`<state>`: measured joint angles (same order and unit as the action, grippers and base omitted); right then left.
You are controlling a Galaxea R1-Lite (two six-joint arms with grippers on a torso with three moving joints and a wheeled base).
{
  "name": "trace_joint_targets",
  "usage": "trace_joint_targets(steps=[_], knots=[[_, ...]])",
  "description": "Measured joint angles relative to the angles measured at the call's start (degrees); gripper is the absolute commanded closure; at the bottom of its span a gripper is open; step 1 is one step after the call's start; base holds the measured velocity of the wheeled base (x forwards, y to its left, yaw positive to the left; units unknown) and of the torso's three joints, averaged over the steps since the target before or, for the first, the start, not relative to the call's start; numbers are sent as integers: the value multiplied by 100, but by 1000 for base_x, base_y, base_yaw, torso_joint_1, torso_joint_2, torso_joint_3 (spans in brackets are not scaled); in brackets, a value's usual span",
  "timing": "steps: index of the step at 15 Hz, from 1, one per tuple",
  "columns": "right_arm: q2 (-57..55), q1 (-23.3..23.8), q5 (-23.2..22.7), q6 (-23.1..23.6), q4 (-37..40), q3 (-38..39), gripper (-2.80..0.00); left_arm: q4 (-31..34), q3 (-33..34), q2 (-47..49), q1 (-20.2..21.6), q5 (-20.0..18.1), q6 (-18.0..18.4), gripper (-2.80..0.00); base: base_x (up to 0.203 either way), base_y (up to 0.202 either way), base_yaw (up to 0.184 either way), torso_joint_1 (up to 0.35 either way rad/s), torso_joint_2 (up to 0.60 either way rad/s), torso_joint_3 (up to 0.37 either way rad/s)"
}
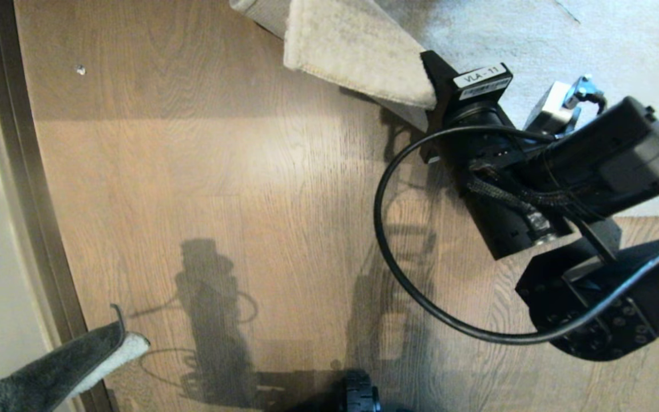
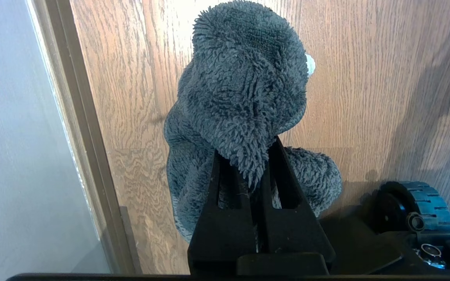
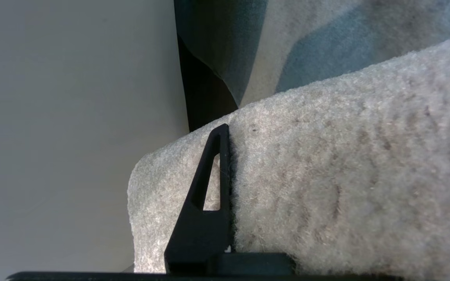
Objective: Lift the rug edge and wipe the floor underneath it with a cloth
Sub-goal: Lift up the carpet
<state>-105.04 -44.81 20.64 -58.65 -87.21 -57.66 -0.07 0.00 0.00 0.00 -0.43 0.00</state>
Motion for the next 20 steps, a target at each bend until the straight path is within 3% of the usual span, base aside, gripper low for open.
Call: trace_joint_targets(steps=[11,20], knots=[[265,9,-19,-373,3,245,0,0,0,0,0,-1,0,0,0,0,0,0,0,0],[351,426,-703,-380,2,306,0,0,0,0,0,-37,-7,0,0,0,0,0,0,0]])
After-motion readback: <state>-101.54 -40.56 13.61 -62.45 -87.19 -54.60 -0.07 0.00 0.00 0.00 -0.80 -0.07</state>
